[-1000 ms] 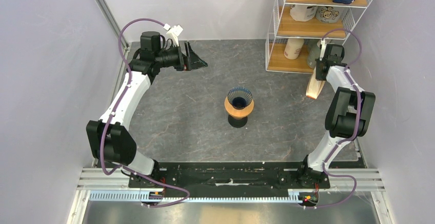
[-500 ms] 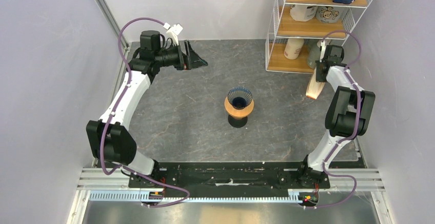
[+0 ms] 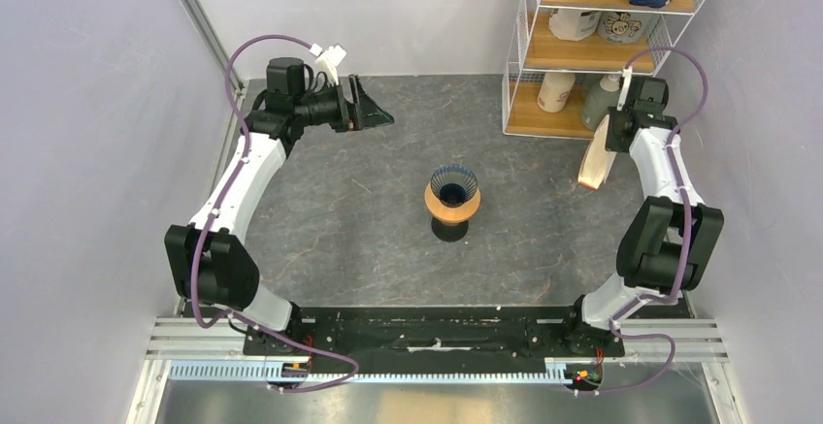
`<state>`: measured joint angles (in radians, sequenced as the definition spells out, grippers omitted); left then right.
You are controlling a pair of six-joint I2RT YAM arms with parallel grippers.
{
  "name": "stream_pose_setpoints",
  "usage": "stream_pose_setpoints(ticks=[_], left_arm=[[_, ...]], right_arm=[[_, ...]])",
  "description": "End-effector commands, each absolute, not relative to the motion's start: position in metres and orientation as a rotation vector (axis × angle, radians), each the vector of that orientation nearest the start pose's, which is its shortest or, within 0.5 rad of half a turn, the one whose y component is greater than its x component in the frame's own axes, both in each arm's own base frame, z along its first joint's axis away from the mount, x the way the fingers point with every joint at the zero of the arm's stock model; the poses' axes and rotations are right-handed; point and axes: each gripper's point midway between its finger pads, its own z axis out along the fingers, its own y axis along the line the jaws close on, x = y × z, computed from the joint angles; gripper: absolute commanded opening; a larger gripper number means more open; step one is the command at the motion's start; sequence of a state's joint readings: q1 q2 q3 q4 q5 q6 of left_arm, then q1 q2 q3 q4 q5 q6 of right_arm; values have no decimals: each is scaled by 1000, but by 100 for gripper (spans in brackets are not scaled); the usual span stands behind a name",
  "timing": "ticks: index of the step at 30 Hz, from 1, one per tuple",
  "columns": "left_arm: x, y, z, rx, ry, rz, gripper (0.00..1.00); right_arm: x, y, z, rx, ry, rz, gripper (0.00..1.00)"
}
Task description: Place the coffee filter in the dripper
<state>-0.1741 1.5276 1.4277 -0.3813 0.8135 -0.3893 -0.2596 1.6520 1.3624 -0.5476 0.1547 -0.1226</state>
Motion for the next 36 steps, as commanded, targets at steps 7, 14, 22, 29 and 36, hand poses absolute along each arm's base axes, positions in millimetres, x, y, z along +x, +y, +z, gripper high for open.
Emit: stream_pose_setpoints(ticks=[7, 14, 22, 29, 36], left_arm=[[372, -208, 324, 364, 1970, -1192, 90], [361, -212, 348, 521, 1874, -1194, 89], [336, -237, 394, 783, 1685, -1205, 88], [292, -276, 386, 1165, 1497, -1126, 87], [293, -308, 393, 1028, 1533, -925, 76]], right_arm=[[374, -105, 252, 265, 2308, -163, 0], [342, -23, 336, -33, 2151, 251, 0], [322, 69, 404, -262, 1827, 821, 0], [296, 131, 400, -526, 1793, 1021, 0], [319, 132, 391, -216, 1904, 866, 0]])
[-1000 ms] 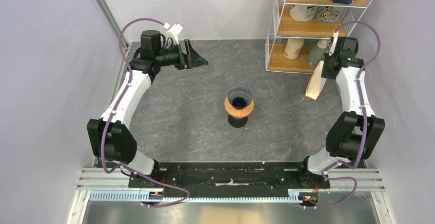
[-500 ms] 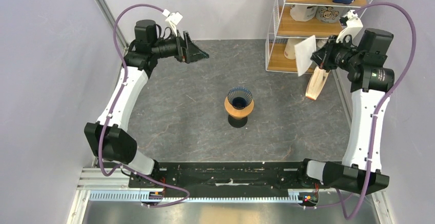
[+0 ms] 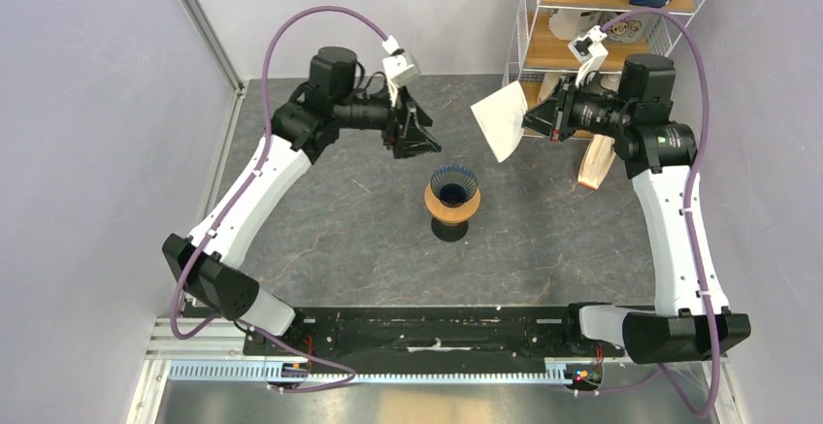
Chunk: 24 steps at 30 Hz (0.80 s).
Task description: Place the coffee filter in the dripper
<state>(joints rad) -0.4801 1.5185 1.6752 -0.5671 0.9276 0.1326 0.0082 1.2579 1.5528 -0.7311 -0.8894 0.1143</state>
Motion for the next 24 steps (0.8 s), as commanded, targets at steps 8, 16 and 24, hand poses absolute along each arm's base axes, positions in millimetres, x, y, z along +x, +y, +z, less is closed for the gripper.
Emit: stream_pose_setpoints(ticks=[8, 16, 24], left_arm=[[301, -341, 431, 864, 1373, -665, 76], [306, -361, 435, 806, 1336, -514, 76], [317, -358, 419, 813, 1372, -382, 71]], right_arm=[[363, 140, 405, 160, 1845, 874, 0], [363, 167, 404, 199, 1870, 864, 0], [354, 192, 402, 183, 1900, 822, 0]])
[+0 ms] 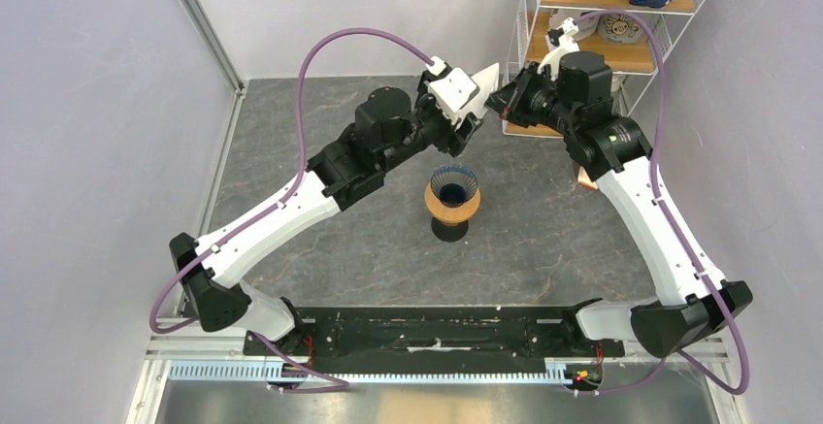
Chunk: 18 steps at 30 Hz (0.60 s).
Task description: Place the coffee filter in the dripper
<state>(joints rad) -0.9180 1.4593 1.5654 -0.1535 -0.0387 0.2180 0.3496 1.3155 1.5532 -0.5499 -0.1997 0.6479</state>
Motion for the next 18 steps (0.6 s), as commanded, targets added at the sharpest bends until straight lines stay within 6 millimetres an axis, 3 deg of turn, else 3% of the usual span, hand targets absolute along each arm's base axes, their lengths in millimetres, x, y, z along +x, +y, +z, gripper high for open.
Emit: stream_pose_setpoints(ticks=[1, 7, 18], left_arm=[[318, -357, 418, 815, 1380, -371, 71], [329, -352, 406, 805, 1424, -298, 68], [332, -349, 401, 789, 1447, -282, 67]], right_arm=[[352, 194, 401, 175, 1902, 820, 0], [349, 200, 401, 167, 1903, 797, 0], [346, 202, 398, 163, 1908, 767, 0]])
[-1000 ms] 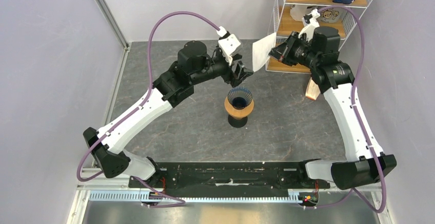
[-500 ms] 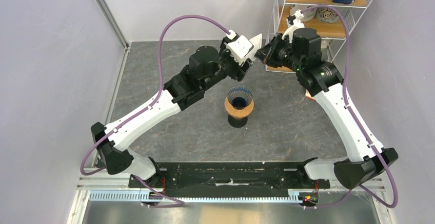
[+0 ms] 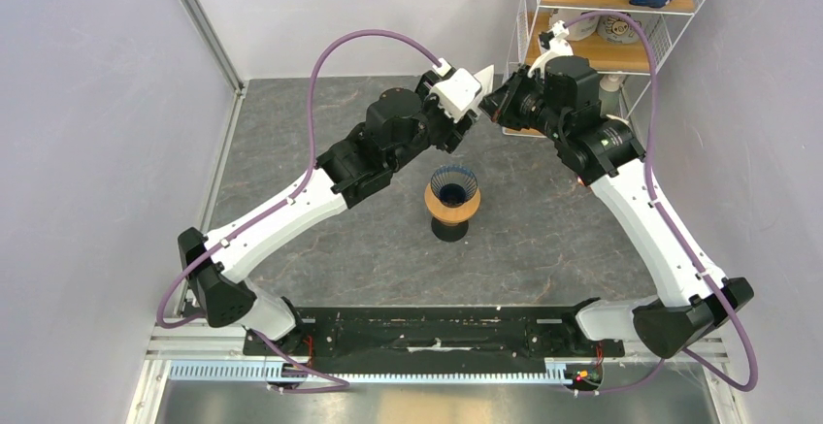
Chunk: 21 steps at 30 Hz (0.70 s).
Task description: Place the coffee filter in the dripper
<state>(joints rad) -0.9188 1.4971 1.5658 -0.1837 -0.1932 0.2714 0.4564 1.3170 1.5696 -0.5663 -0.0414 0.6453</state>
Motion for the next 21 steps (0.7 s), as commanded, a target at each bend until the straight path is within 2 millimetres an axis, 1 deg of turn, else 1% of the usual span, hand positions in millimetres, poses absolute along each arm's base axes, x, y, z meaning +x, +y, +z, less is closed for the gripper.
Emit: stream_pose_setpoints(ticks=[1, 4, 8, 11, 15, 18, 21], left_arm=[[333, -349, 401, 785, 1451, -275, 67], [335, -348, 400, 771, 1460, -264, 67], [322, -355, 404, 798, 1431, -353, 67], [320, -357, 404, 798, 1439, -378, 67], [310, -365, 405, 842, 1416, -434, 67], [315, -365, 400, 833, 1436, -411, 67], [318, -366, 402, 821, 1436, -403, 67]], right_arm=[[346, 203, 397, 162, 1910, 767, 0], [347, 203, 395, 165, 1914, 757, 0], [349, 201, 392, 181, 1918, 736, 0], [348, 201, 391, 183, 1920, 736, 0], [349, 201, 388, 181, 1925, 734, 0], [348, 203, 389, 175, 1921, 746, 0], [347, 204, 389, 169, 1922, 758, 0]])
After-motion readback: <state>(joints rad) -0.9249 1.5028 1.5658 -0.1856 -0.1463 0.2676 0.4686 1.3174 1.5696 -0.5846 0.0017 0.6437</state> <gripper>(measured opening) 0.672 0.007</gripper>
